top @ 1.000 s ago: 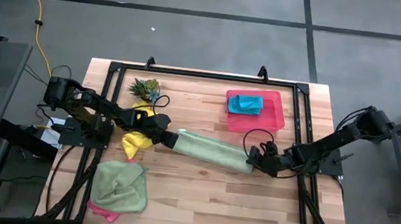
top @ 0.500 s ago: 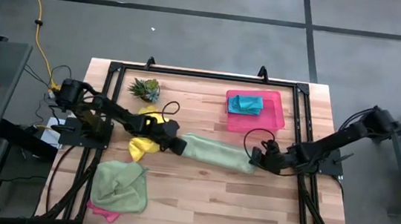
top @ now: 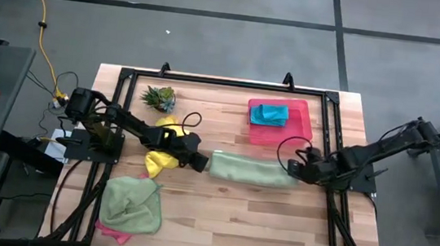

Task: Fold microfiber towels
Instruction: Fold the right green microfiber cloth

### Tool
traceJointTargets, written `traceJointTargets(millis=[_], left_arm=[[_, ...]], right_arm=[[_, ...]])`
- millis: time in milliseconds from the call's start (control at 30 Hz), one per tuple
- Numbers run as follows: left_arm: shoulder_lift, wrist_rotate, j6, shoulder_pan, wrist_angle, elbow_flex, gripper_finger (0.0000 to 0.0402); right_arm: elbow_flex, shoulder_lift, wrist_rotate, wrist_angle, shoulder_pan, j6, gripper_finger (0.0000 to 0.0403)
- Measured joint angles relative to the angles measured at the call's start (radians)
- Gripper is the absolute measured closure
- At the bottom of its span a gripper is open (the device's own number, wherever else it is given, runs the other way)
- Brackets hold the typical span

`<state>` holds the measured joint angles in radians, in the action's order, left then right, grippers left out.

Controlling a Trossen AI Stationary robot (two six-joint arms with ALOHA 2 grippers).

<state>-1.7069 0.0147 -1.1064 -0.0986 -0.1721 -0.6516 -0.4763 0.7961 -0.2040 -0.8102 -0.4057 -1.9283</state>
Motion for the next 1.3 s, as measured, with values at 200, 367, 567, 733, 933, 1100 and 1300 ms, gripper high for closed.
traceJointTargets(millis=[200,367,567,733,933,1100,1300], left_arm=[[-0.016,-0.021,-0.032,0.018,-0.048,-0.029,0.0401],[-0.078,-0.013,0.005,0.024,-0.048,-0.102,0.0401],[-0.134,-0.003,0.011,0.028,-0.051,-0.155,0.0401],[-0.135,0.0,0.034,0.036,-0.038,-0.155,0.0401],[-0.135,0.0,0.037,0.036,-0.036,-0.155,0.0401],[-0.135,-0.003,0.042,0.036,-0.036,-0.155,0.0401],[-0.135,-0.003,0.044,0.036,-0.036,-0.155,0.0401]], right_arm=[[-0.108,0.021,0.021,-0.194,0.001,0.009,0.0402],[-0.152,0.079,0.015,-0.174,0.013,0.023,0.0403],[-0.218,0.182,0.01,-0.149,0.013,0.053,0.0403],[-0.283,0.255,-0.031,-0.139,0.013,0.07,0.0403],[-0.329,0.339,-0.085,-0.081,0.013,0.071,0.0403],[-0.342,0.418,-0.105,0.052,0.029,0.113,0.0403],[-0.349,0.479,-0.149,0.223,0.06,0.159,0.0403]])
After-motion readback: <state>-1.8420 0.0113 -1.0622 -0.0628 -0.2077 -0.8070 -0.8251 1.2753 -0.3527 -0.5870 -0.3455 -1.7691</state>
